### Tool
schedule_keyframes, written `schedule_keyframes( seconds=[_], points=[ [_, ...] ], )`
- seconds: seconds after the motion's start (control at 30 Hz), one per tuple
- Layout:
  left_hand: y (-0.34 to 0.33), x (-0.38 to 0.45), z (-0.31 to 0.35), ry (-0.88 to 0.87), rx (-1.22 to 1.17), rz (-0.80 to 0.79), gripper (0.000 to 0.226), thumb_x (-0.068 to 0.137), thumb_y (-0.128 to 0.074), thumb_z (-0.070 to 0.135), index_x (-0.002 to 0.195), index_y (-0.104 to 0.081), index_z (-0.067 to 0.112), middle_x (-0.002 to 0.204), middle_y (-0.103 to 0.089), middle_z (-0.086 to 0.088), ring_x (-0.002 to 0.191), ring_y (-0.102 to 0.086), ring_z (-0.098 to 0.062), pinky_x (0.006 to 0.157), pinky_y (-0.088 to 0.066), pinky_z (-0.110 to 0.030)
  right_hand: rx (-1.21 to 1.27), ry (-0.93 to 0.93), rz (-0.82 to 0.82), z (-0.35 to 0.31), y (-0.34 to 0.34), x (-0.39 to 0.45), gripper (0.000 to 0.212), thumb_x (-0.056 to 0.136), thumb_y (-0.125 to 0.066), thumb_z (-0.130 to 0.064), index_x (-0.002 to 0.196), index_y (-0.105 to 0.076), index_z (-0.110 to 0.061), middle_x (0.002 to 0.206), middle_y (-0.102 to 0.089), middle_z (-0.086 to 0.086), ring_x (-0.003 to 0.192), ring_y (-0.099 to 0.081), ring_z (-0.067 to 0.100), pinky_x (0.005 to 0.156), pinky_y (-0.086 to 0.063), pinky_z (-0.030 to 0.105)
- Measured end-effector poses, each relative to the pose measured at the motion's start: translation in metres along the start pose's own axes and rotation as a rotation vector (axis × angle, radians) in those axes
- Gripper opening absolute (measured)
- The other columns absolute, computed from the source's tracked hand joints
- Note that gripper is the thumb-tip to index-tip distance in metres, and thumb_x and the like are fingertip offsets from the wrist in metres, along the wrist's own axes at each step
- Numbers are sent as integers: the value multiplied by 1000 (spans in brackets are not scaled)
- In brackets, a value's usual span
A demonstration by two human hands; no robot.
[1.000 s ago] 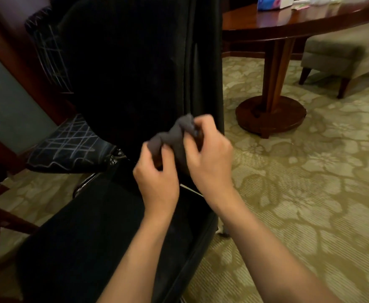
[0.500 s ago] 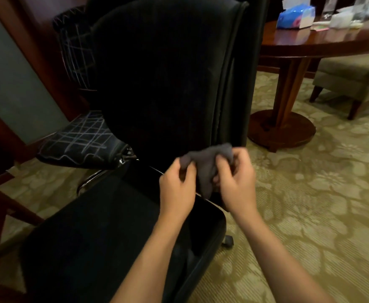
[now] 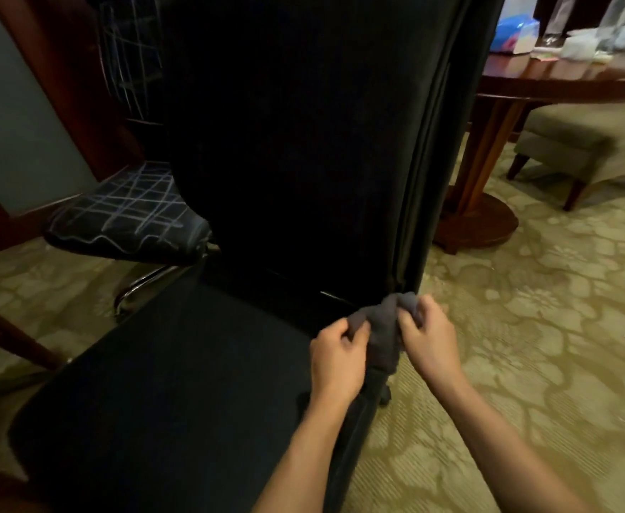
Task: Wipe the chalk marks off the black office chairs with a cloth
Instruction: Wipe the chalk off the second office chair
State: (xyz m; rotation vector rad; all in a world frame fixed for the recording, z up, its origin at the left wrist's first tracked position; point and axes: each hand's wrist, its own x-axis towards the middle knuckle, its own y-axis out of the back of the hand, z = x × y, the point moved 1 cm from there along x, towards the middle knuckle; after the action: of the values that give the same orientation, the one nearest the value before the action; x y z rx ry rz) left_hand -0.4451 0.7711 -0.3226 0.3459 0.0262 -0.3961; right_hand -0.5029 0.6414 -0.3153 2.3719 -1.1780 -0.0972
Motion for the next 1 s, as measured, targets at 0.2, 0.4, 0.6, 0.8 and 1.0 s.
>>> schedule_keyframes(
  seconds=[0.2,0.4,0.6,0.8,1.0],
  points=[
    [72,-18,14,-5,-162,5,13,100,-61,28,96,-71,21,54,-64,1,51,-64,-11,56,-56,-28,169,49,-11,-49,-14,-37,9,98,-59,-19,90,-56,-18,79,-64,9,73,-67,25,65,-57,44],
    [124,-12,68,-41,42,167,31,94,-64,44,101,-73,16,90,-62,4,86,-60,-12,77,-51,-32,101,49,-10,-122,-6,-38,10,97,-61,-23,87,-58,-20,81,-58,5,77,-57,20,66,-46,29],
    [151,-5,172,-3,-125,7,27,102,-52,39,88,-63,19,86,-66,7,79,-62,0,63,-46,-13,169,-99,-79,-210,35,-16,8,101,-54,-19,96,-58,-13,92,-61,3,86,-60,17,74,-51,33],
    [138,-2,254,-72,-138,-39,28,104,-50,34,87,-60,14,78,-66,1,69,-64,-7,57,-52,-23,309,-185,-22,-253,90,18,9,103,-51,-19,97,-58,-22,90,-66,0,85,-65,12,73,-53,33],
    [54,17,320,10,-256,18,15,92,-72,32,92,-70,17,85,-75,0,81,-73,-14,70,-60,-31,956,-581,-296,-240,155,91,31,96,-63,-20,114,-65,5,106,-72,25,99,-71,36,82,-60,39]
  ],
)
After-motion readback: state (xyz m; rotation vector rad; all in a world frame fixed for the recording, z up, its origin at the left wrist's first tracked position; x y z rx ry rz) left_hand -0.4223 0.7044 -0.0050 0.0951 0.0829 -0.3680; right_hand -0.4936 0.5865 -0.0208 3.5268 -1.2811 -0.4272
